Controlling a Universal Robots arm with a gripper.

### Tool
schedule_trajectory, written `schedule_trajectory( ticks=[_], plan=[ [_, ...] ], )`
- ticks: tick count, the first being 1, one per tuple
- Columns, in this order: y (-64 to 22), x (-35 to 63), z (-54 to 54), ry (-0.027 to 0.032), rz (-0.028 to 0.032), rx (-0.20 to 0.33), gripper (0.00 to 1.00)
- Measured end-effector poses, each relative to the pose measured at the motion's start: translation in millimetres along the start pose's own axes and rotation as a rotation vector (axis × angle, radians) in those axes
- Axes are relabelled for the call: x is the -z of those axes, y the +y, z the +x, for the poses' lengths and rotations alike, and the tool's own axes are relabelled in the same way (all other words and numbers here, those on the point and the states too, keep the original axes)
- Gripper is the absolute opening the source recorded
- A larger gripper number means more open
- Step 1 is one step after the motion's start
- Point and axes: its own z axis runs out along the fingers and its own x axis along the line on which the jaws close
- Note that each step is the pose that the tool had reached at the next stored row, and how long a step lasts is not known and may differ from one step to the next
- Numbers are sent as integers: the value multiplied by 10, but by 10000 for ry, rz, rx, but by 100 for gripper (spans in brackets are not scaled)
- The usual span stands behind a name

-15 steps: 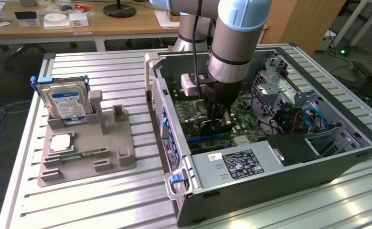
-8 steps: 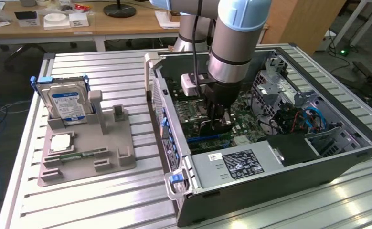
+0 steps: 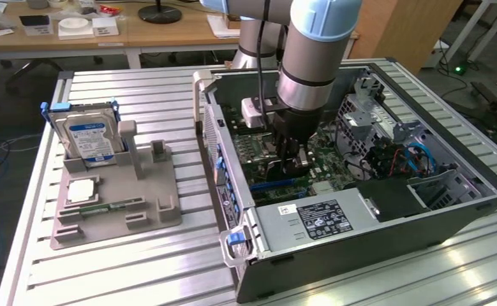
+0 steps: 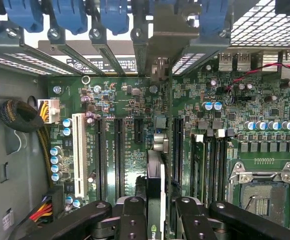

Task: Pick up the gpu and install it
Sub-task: 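Insert the gpu into the slot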

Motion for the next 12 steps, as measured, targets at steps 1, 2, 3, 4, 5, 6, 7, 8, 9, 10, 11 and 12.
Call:
schedule_trajectory(
  ticks=[1, 2, 3, 4, 5, 6, 7, 8, 9, 10, 11, 12],
  plan=[
    [0, 0, 0, 0, 0, 0, 27],
    [0, 0, 0, 1, -1, 0, 27],
    [0, 0, 0, 1, -1, 0, 27],
    [0, -2, 0, 2, -2, 0, 27],
    [0, -8, -1, -3, -1, 0, 27],
    [0, -17, -1, -3, -1, -1, 27],
    [1, -25, 0, 0, -3, -1, 27],
    [1, -34, 0, -1, -4, -1, 27],
    [2, -43, 0, 0, -4, -1, 27],
    [2, -49, 0, 0, -4, -1, 27],
    [2, -51, 1, 2, -6, -1, 27],
    [2, -54, 1, 2, -7, 0, 27]
  ],
)
